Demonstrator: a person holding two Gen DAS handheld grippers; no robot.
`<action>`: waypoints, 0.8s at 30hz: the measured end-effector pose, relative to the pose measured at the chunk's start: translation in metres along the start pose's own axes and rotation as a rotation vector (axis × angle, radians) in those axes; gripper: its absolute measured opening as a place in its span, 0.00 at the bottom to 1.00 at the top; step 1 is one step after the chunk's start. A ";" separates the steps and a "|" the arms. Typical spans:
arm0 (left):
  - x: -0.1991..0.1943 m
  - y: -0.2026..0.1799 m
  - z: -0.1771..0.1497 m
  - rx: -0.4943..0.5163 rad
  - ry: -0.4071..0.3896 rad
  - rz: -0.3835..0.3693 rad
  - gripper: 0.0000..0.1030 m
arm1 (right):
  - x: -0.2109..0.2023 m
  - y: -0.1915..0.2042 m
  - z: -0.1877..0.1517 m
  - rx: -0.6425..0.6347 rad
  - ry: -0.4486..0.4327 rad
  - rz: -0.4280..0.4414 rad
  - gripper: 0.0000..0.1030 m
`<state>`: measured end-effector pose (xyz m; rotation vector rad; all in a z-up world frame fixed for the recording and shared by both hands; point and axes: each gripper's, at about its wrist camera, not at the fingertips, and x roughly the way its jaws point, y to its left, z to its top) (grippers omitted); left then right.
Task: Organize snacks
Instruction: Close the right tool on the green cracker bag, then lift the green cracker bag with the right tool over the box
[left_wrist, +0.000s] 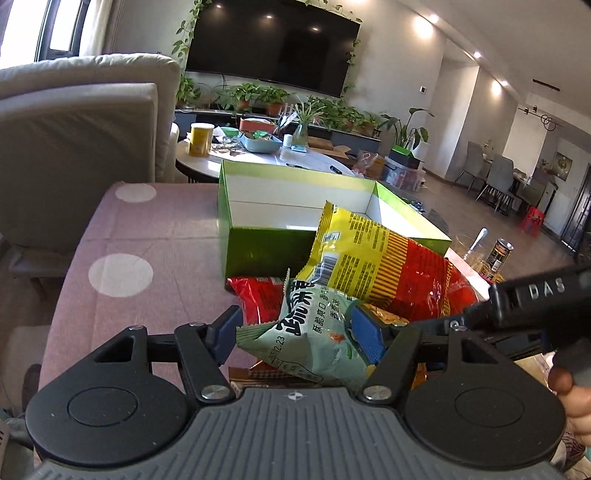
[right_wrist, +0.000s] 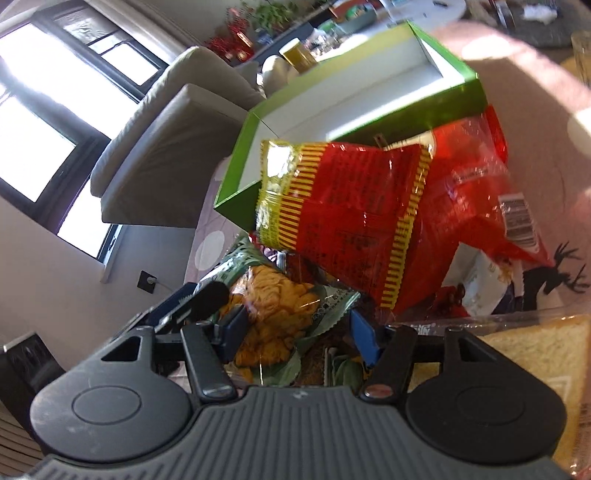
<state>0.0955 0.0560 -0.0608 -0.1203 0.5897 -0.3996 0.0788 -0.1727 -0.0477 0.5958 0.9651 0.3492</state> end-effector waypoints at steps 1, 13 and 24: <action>0.000 0.002 -0.001 -0.007 0.004 -0.012 0.61 | 0.001 -0.001 0.001 0.014 0.011 0.005 0.84; -0.019 -0.007 -0.011 -0.010 0.019 -0.040 0.61 | 0.003 0.023 0.001 -0.103 -0.018 -0.048 0.84; -0.043 -0.030 0.018 0.032 -0.096 -0.034 0.63 | -0.035 0.047 0.003 -0.241 -0.156 -0.007 0.84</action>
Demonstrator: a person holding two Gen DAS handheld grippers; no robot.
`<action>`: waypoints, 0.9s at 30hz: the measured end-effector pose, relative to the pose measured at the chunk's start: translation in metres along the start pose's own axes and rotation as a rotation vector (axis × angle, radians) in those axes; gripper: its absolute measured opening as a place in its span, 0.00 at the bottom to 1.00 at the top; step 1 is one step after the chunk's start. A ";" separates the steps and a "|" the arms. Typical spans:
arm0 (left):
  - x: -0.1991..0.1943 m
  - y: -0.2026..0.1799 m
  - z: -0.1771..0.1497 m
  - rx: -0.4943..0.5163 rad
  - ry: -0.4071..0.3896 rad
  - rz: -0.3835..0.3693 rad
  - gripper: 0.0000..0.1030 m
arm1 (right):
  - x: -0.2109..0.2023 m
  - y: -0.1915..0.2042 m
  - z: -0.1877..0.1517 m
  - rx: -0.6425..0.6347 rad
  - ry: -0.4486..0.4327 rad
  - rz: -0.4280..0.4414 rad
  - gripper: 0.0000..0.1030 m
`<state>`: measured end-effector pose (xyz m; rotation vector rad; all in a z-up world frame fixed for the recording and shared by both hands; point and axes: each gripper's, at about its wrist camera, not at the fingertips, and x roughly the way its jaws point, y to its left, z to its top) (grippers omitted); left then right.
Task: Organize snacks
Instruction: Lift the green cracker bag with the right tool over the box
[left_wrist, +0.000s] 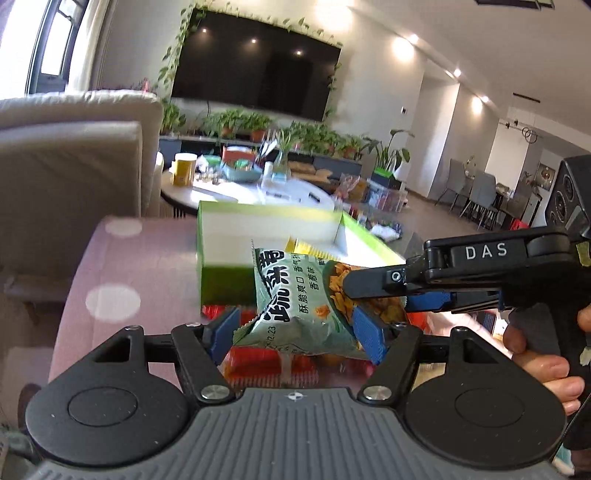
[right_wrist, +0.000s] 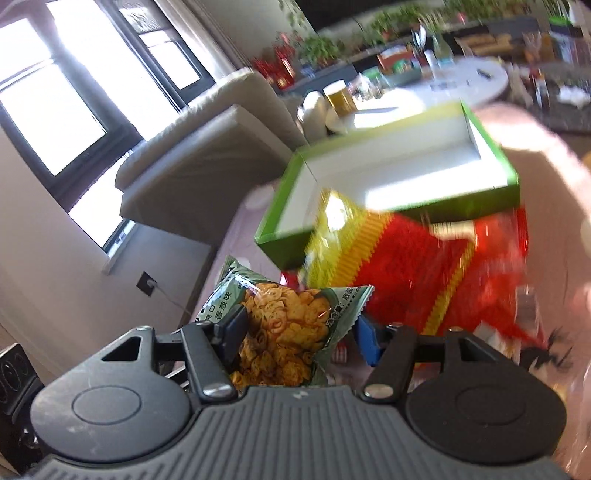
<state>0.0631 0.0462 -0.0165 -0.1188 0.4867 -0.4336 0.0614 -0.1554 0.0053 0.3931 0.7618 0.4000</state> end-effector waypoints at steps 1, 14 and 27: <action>0.002 -0.001 0.006 0.000 -0.010 0.004 0.63 | -0.001 0.001 0.005 -0.019 -0.019 0.001 0.84; 0.063 -0.017 0.053 0.146 -0.034 0.048 0.62 | 0.035 0.008 0.071 -0.161 -0.087 0.001 0.84; 0.033 0.060 -0.026 -0.141 0.121 0.155 0.83 | 0.024 -0.023 0.009 -0.104 0.098 0.056 0.84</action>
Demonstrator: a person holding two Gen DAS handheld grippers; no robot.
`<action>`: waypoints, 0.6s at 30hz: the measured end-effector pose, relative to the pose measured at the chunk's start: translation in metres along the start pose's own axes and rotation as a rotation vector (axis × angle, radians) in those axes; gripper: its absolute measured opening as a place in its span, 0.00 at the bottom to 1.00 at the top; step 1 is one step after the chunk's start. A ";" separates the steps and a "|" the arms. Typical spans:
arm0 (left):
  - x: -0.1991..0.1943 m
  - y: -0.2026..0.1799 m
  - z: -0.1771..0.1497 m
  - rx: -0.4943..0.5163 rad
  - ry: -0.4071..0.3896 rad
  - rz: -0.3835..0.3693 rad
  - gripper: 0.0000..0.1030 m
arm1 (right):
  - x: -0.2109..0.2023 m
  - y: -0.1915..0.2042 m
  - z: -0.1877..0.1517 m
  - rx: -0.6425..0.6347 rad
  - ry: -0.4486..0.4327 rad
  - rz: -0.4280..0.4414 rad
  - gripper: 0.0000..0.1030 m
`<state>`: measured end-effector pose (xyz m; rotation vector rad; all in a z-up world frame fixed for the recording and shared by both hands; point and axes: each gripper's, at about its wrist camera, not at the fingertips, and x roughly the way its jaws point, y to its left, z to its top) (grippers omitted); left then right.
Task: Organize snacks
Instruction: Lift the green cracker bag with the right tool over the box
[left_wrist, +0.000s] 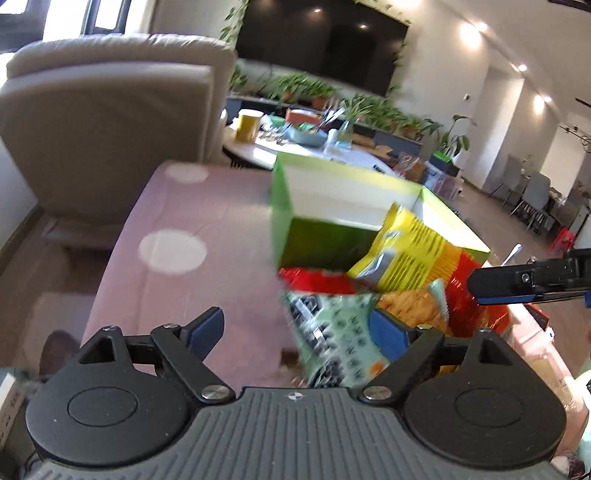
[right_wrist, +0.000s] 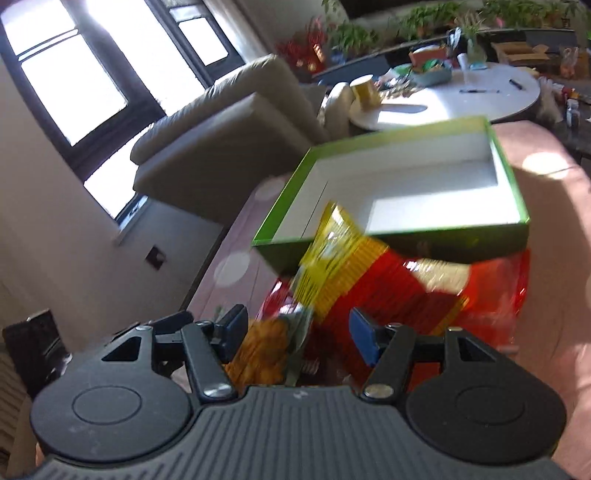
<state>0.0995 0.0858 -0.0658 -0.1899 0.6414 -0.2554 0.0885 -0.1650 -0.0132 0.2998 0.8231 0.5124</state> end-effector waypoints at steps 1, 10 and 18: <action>-0.001 0.003 -0.002 -0.018 0.000 -0.014 0.83 | 0.003 0.004 -0.003 -0.014 0.004 -0.013 0.84; -0.005 -0.006 -0.017 -0.014 0.047 -0.129 0.83 | 0.015 0.012 -0.010 0.033 0.080 -0.031 0.84; -0.006 -0.026 -0.019 0.059 0.047 -0.137 0.66 | 0.030 0.020 -0.014 0.021 0.131 -0.050 0.74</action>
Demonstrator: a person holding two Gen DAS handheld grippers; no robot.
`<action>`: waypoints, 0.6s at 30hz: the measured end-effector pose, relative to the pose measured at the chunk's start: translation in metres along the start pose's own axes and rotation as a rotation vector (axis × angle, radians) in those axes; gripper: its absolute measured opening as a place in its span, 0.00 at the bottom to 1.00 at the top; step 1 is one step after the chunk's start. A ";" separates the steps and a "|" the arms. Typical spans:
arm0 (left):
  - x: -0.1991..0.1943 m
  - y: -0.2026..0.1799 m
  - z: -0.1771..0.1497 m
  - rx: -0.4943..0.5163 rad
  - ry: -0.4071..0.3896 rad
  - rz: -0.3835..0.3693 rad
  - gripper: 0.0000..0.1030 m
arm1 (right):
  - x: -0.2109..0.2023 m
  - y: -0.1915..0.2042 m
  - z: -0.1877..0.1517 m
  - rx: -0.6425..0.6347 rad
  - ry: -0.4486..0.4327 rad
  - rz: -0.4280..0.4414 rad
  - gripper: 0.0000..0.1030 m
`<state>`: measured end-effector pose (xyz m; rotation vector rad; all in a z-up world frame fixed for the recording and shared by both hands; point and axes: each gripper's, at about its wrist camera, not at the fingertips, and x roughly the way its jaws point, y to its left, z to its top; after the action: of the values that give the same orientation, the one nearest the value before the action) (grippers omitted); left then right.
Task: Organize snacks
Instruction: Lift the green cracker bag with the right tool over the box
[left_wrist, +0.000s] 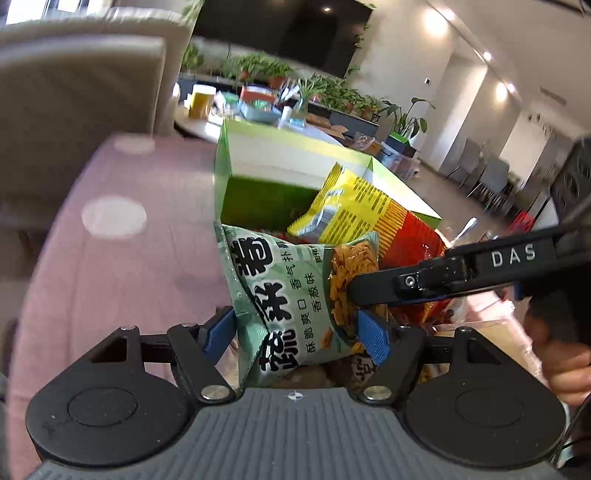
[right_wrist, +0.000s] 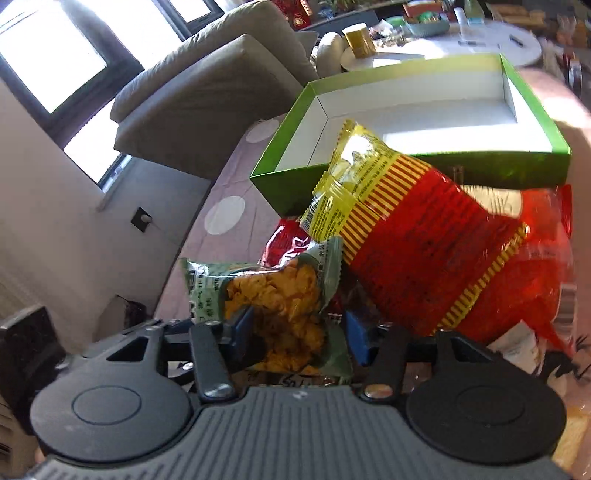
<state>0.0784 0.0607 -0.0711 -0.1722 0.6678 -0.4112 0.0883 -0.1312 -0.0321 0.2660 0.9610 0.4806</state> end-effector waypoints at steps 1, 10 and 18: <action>-0.003 -0.003 0.003 0.015 -0.014 0.006 0.66 | -0.002 0.003 0.000 -0.014 -0.006 0.007 0.73; 0.004 -0.022 0.067 0.075 -0.129 -0.004 0.66 | -0.037 0.007 0.035 -0.078 -0.186 0.022 0.73; 0.046 -0.036 0.113 0.133 -0.127 -0.016 0.68 | -0.032 -0.012 0.082 -0.059 -0.284 0.033 0.73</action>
<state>0.1708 0.0109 0.0004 -0.0768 0.5126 -0.4544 0.1448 -0.1582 0.0315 0.2886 0.6660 0.4854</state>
